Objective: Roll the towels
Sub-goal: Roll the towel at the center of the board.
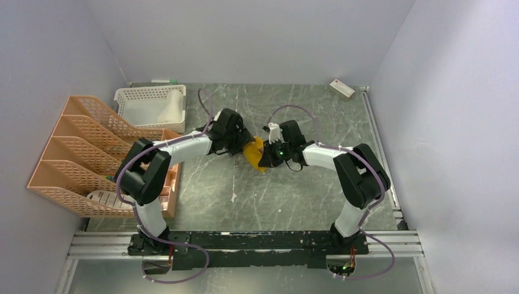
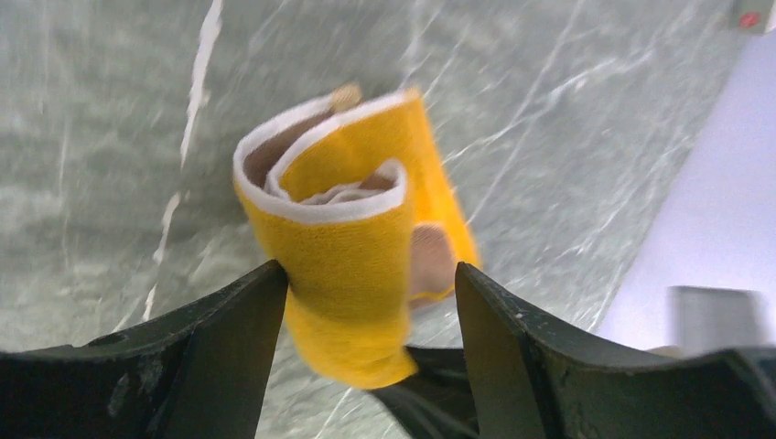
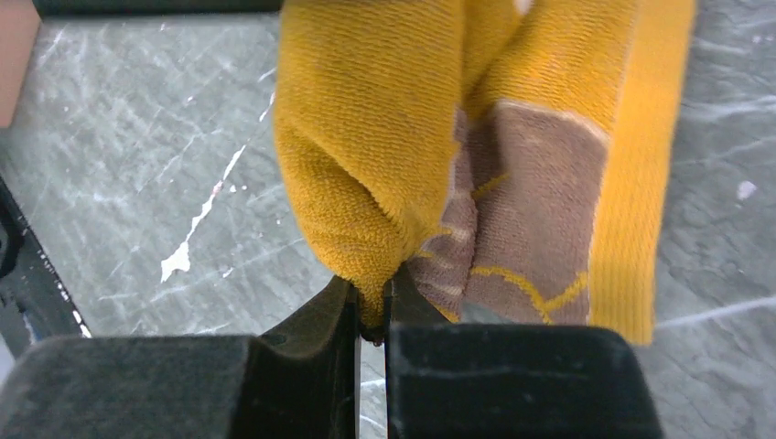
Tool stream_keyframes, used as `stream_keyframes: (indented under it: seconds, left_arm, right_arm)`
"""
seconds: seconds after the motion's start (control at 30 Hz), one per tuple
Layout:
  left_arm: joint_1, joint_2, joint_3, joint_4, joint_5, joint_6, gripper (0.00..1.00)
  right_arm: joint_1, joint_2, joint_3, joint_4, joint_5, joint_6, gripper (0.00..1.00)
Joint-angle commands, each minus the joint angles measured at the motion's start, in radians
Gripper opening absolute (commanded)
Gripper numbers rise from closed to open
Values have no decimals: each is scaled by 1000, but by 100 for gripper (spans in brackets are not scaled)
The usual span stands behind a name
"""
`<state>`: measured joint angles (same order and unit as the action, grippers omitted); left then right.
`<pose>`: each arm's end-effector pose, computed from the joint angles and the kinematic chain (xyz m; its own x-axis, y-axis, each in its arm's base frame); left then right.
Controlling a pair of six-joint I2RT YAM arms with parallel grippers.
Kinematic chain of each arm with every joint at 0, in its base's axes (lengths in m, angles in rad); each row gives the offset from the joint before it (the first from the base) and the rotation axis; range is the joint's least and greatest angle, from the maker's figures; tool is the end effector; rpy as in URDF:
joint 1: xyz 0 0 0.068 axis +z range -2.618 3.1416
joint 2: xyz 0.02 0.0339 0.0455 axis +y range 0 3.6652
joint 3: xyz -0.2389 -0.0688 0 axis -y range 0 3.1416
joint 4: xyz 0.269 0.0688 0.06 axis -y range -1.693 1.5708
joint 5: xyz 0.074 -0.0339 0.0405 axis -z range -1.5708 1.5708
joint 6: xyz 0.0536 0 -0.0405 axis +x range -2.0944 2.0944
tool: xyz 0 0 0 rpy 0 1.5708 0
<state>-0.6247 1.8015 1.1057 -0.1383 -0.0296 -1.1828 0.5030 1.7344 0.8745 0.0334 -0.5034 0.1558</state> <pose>0.3297 -0.2357 0.1252 -0.7535 -0.5974 -0.2745 -0.3411 0.7121 -0.6136 0.3046 0.1971 0.0956 -0.7466 -0.2557 -0.6142 -0.6000 0.6575 0.4557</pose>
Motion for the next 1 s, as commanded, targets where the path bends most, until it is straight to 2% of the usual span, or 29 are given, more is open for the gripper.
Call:
stream_keyframes:
  seconds: [0.0,0.07,0.33,0.5,0.67,0.97]
  left_arm:
    - [28,-36,116,-67,-80,78,78]
    - [28,-53,116,-70,-84,87,78]
    - [27,-81,-14,-10,-29,91,78]
    - [18,-81,-62,47,-21,118,77]
    - [-2,-31,-17,56,-47,129,77]
    - [-9,103,59,138,14,136,75]
  right_arm:
    - [-2,30,19,-76,-83,-16,0]
    - [-5,33,26,-73,-90,-1,0]
    - [-145,114,90,-52,-211,135,0]
    - [-168,163,120,-31,-259,200,0]
    - [-174,229,164,-22,-293,246,0]
    - [-176,234,170,-32,-301,244,0]
